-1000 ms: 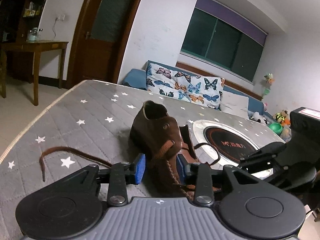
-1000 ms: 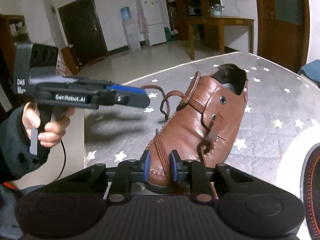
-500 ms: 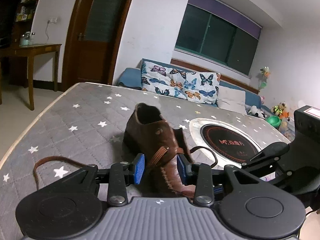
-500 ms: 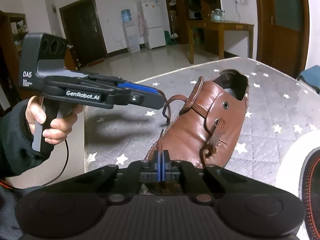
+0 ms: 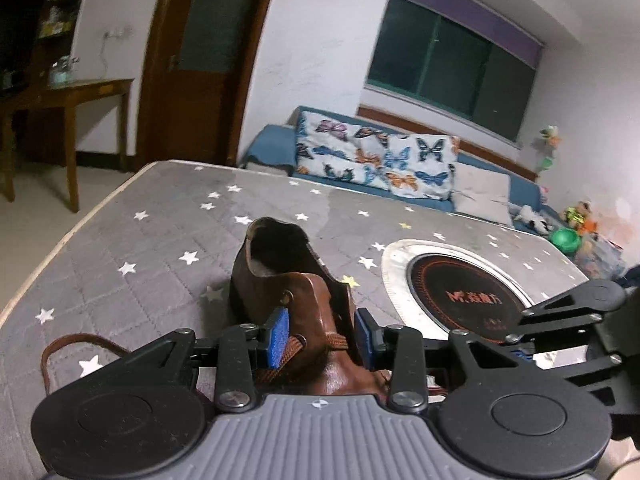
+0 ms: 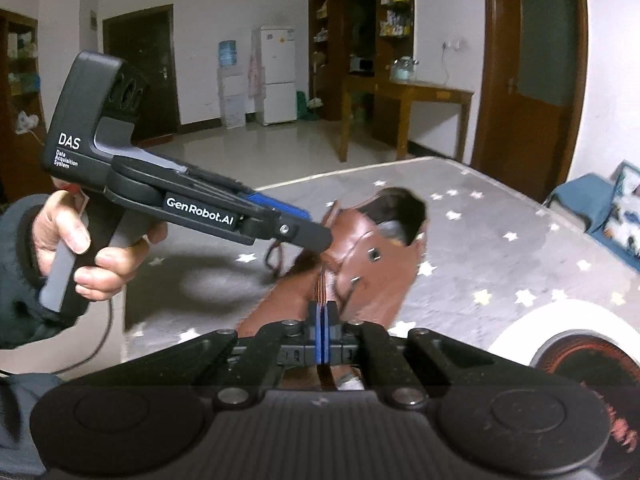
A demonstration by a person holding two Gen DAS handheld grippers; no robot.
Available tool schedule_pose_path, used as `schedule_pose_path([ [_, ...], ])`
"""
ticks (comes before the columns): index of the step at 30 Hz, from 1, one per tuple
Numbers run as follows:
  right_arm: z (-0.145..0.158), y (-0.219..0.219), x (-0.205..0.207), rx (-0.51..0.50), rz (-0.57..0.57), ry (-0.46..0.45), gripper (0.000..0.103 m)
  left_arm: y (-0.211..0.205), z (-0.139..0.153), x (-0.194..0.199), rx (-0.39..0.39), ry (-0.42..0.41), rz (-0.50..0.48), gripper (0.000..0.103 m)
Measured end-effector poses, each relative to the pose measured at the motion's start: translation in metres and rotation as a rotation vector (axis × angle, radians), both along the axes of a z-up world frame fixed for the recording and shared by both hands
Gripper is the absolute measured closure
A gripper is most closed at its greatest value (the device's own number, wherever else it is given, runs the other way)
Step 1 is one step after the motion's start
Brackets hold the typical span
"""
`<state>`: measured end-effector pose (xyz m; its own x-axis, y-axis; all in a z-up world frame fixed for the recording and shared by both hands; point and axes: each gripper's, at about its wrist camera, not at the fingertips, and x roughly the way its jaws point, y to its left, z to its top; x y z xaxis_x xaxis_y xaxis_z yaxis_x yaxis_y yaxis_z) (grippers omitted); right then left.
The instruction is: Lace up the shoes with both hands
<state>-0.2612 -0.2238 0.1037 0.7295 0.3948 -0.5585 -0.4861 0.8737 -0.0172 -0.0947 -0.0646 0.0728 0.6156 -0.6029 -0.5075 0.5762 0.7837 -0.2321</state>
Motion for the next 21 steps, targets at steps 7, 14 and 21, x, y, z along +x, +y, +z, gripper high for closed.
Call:
schedule_pose_path([
  [7, 0.010, -0.006, 0.000, -0.070, 0.001, -0.053, 0.102, -0.006, -0.003, 0.009, 0.004, 0.060, 0.093, 0.064],
  [14, 0.015, -0.009, 0.004, -0.082, 0.009, -0.076, 0.102, -0.008, 0.000, 0.012, 0.021, 0.083, 0.144, 0.066],
  [21, 0.017, -0.008, 0.006, -0.103, 0.019, -0.092, 0.102, -0.008, 0.001, 0.013, 0.019, 0.106, 0.155, 0.070],
])
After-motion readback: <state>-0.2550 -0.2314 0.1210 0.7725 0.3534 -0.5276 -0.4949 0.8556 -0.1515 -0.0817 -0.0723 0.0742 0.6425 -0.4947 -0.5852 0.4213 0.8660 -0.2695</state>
